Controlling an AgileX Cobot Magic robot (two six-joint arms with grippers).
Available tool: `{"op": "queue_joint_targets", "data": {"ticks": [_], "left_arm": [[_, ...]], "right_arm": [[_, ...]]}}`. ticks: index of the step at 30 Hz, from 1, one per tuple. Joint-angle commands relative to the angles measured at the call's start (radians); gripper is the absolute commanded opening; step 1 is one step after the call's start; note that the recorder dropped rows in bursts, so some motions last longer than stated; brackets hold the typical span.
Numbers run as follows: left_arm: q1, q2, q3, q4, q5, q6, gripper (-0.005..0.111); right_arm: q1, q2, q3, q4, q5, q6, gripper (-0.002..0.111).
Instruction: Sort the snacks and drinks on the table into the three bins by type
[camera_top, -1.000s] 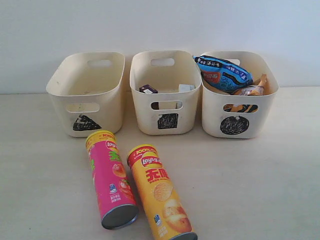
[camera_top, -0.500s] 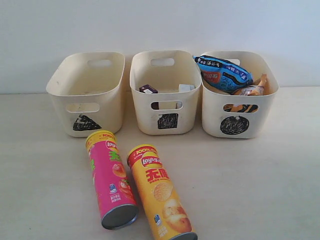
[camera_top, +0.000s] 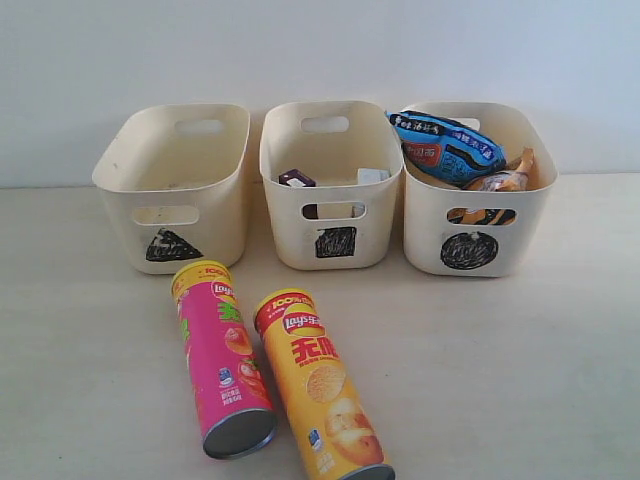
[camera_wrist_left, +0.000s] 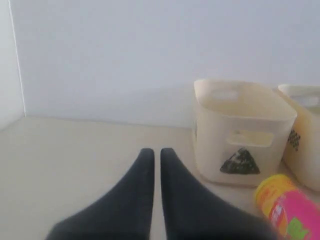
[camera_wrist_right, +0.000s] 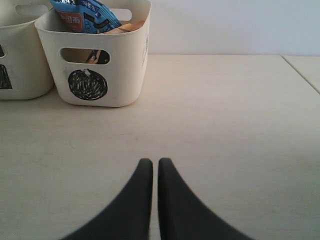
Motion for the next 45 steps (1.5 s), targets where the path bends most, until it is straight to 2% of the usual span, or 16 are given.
{"op": "queue_joint_targets", "data": {"ticks": [1,3,5,7,8,10,13,16,19,21,23,27,31,36,38,45], "left_arm": [[-0.006,-0.004,-0.002,-0.092,-0.093,-0.105,0.004],[-0.006,-0.004,-0.002,-0.104,-0.093,-0.122,0.004],[-0.006,-0.004,-0.002,-0.123,-0.186,-0.182,0.004],[-0.006,-0.004,-0.002,-0.141,-0.332,-0.39,0.004],[-0.006,-0.004,-0.002,-0.135,-0.435,-0.568,0.004],[-0.006,-0.004,-0.046,-0.077,-0.578,-0.768,0.004],[-0.006,0.097,-0.192,0.033,-0.613,-0.768,0.004],[-0.006,0.204,-0.266,0.152,-0.611,-0.768,0.004],[-0.006,0.371,-0.384,0.483,-0.486,-0.835,0.004],[-0.006,0.529,-0.498,0.784,-0.319,-0.919,0.004],[-0.006,0.638,-0.562,0.962,-0.195,-0.987,0.004],[-0.047,0.814,-0.625,1.065,0.029,-0.974,0.004],[-0.119,0.944,-0.656,0.962,0.213,-0.789,0.004],[-0.22,1.075,-0.786,0.495,0.458,-0.241,0.004],[-0.234,1.114,-0.837,0.34,0.537,-0.095,0.004],[-0.245,1.185,-0.908,-0.051,0.677,0.112,0.004]], "right_arm": [[-0.003,-0.006,0.004,0.0,-0.004,0.005,0.001],[-0.003,-0.006,0.004,0.0,-0.004,0.005,0.001],[-0.003,-0.006,0.004,0.0,-0.004,0.005,0.001],[-0.003,-0.006,0.004,0.0,-0.004,0.005,0.001],[-0.003,-0.006,0.004,0.0,-0.004,0.005,0.001],[-0.003,-0.006,0.004,0.0,-0.004,0.005,0.001],[-0.003,-0.006,0.004,0.0,-0.004,0.005,0.001],[-0.003,-0.006,0.004,0.0,-0.004,0.005,0.001],[-0.003,-0.006,0.004,0.0,-0.004,0.005,0.001],[-0.003,-0.006,0.004,0.0,-0.004,0.005,0.001],[-0.003,-0.006,0.004,0.0,-0.001,0.005,0.001],[-0.003,-0.006,0.004,0.0,-0.001,0.005,0.001],[-0.003,-0.006,0.004,0.0,-0.001,0.005,0.001],[-0.003,-0.006,0.004,0.0,-0.001,0.005,0.001],[-0.003,-0.006,0.004,0.0,-0.001,0.005,0.001],[-0.003,-0.006,0.004,0.0,-0.001,0.005,0.001]]}}
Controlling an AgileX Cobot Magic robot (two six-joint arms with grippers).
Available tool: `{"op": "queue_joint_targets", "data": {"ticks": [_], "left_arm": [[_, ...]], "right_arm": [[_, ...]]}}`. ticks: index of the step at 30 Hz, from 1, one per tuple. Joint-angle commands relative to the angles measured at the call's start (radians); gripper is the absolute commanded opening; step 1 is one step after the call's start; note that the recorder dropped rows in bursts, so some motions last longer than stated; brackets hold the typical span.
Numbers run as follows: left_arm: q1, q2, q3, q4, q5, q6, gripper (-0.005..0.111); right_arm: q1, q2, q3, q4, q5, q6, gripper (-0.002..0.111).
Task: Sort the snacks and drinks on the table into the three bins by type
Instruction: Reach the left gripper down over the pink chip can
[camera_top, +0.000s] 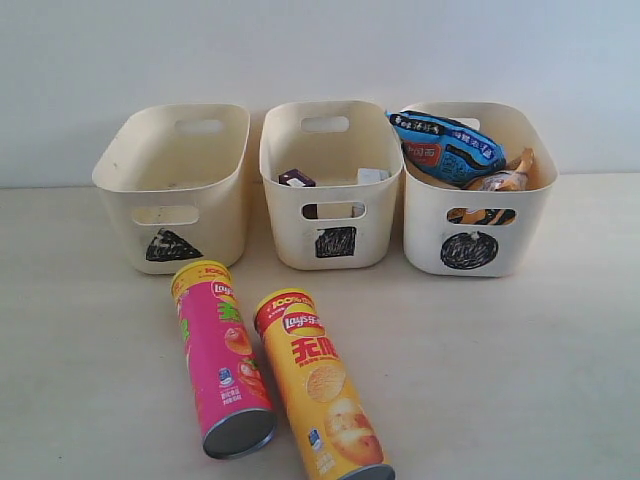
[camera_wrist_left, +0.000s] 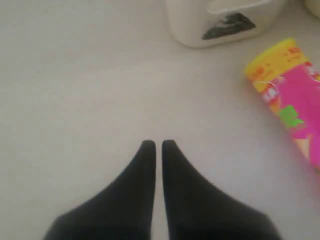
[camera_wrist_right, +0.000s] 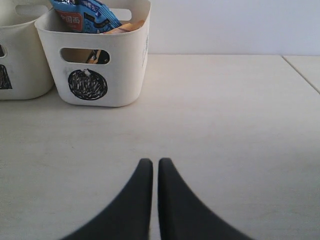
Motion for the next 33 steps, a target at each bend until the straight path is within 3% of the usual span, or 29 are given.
{"op": "queue_joint_targets", "data": {"ticks": [1,3,11,19,23,27,29,30,33], "left_arm": [[-0.022,0.043,-0.017,-0.239,0.081,0.15,0.004],[-0.056,0.072,-0.017,-0.297,0.091,0.187,0.004],[-0.24,0.203,-0.056,-0.3,0.018,0.191,0.004],[-0.286,0.381,-0.136,-0.3,-0.064,0.132,0.007],[-0.286,0.454,-0.181,-0.322,-0.042,0.122,0.037],[-0.286,0.49,-0.192,-0.324,-0.049,0.097,0.089],[-0.286,0.496,-0.192,-0.324,-0.063,0.092,0.105],[-0.284,0.501,-0.192,-0.324,-0.079,0.09,0.109],[-0.284,0.519,-0.192,-0.302,-0.134,0.001,0.104]], "right_arm": [[-0.003,-0.006,0.004,0.0,-0.002,0.003,0.001],[-0.003,-0.006,0.004,0.0,-0.002,0.003,0.001],[-0.003,-0.006,0.004,0.0,-0.002,0.003,0.001],[-0.003,-0.006,0.004,0.0,-0.003,0.001,0.001],[-0.003,-0.006,0.004,0.0,-0.003,0.004,0.001],[-0.003,-0.006,0.004,0.0,-0.003,0.004,0.001],[-0.003,-0.006,0.004,0.0,-0.003,0.004,0.001],[-0.003,-0.006,0.004,0.0,-0.003,0.004,0.001],[-0.003,-0.006,0.004,0.0,-0.003,0.004,0.001]]}}
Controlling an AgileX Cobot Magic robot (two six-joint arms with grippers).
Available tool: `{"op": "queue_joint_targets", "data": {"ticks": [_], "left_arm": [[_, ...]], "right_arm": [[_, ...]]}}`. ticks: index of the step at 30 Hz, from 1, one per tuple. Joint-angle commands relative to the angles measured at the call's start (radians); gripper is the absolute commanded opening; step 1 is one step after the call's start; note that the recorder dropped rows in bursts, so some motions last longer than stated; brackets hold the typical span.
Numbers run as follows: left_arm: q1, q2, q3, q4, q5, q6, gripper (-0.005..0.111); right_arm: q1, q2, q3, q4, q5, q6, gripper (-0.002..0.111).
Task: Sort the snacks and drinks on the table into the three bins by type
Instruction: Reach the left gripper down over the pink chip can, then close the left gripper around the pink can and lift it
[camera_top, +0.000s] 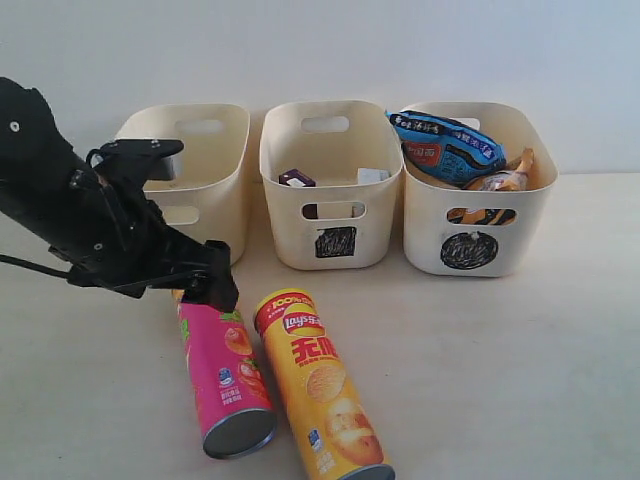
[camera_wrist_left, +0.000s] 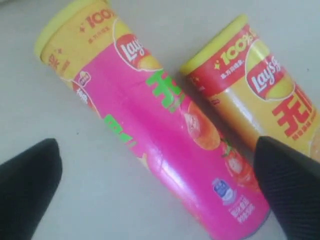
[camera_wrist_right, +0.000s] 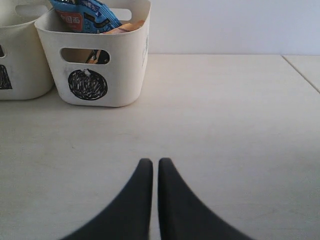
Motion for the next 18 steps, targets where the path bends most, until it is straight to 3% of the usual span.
{"op": "queue_joint_targets", "data": {"ticks": [1,6,18], "left_arm": [[-0.003,0.03,-0.007,0.022,-0.084,-0.117,0.101],[-0.003,0.076,-0.007,0.026,-0.13,-0.152,0.084],[-0.003,0.179,-0.007,0.037,-0.175,-0.176,0.083]], "right_arm": [[-0.003,-0.006,0.004,0.0,-0.004,0.002,0.001],[-0.003,-0.006,0.004,0.0,-0.004,0.002,0.001],[-0.003,-0.006,0.004,0.0,-0.004,0.002,0.001]]}}
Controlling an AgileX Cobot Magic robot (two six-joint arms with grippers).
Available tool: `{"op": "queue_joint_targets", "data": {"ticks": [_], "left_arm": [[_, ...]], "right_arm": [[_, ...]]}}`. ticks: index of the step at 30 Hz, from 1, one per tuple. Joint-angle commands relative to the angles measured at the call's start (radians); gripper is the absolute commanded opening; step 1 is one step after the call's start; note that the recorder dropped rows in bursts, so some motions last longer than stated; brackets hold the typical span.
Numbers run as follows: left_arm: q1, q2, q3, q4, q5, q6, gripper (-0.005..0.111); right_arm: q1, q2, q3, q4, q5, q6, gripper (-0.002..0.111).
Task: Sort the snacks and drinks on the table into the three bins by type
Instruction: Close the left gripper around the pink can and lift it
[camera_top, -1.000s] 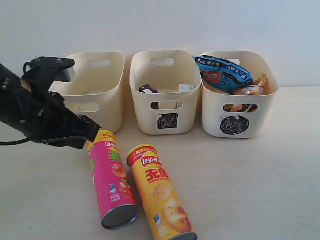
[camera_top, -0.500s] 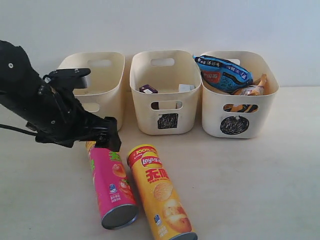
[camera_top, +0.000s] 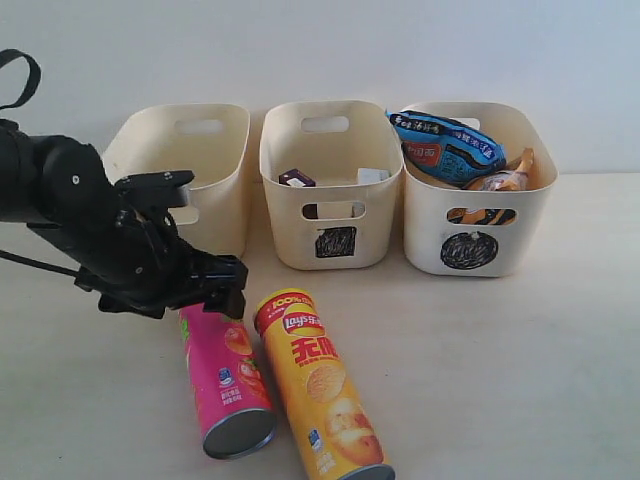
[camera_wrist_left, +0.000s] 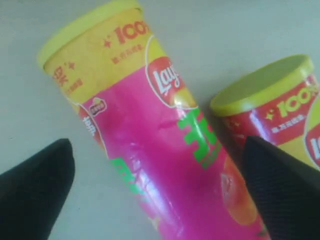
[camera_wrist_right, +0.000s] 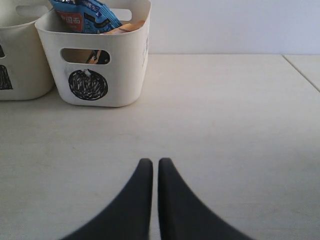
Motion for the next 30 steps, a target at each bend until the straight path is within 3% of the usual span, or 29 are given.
{"op": "queue_joint_targets", "data": {"ticks": [1,12,22,25,30], "left_arm": [[-0.003,0.03,-0.004,0.025,-0.015,-0.012,0.083],[-0.003,0.079,-0.004,0.068,0.012,-0.016,0.083],[-0.003,0.081,0.007,0.23,0.126,-0.108,0.082],[-0.003,0.081,0.007,0.24,0.142,-0.108,0.077],[-0.003,0.081,0.041,0.236,0.104,-0.109,0.057]], "right_arm": [[-0.003,-0.006,0.004,0.0,-0.004,0.002,0.001],[-0.003,-0.006,0.004,0.011,-0.009,0.007,0.001],[-0.003,-0.006,0.004,0.011,-0.009,0.007,0.001],[-0.003,-0.006,0.004,0.011,-0.009,0.007,0.001],[-0.003,-0.006,0.004,0.011,-0.009,0.007,0.001]]}}
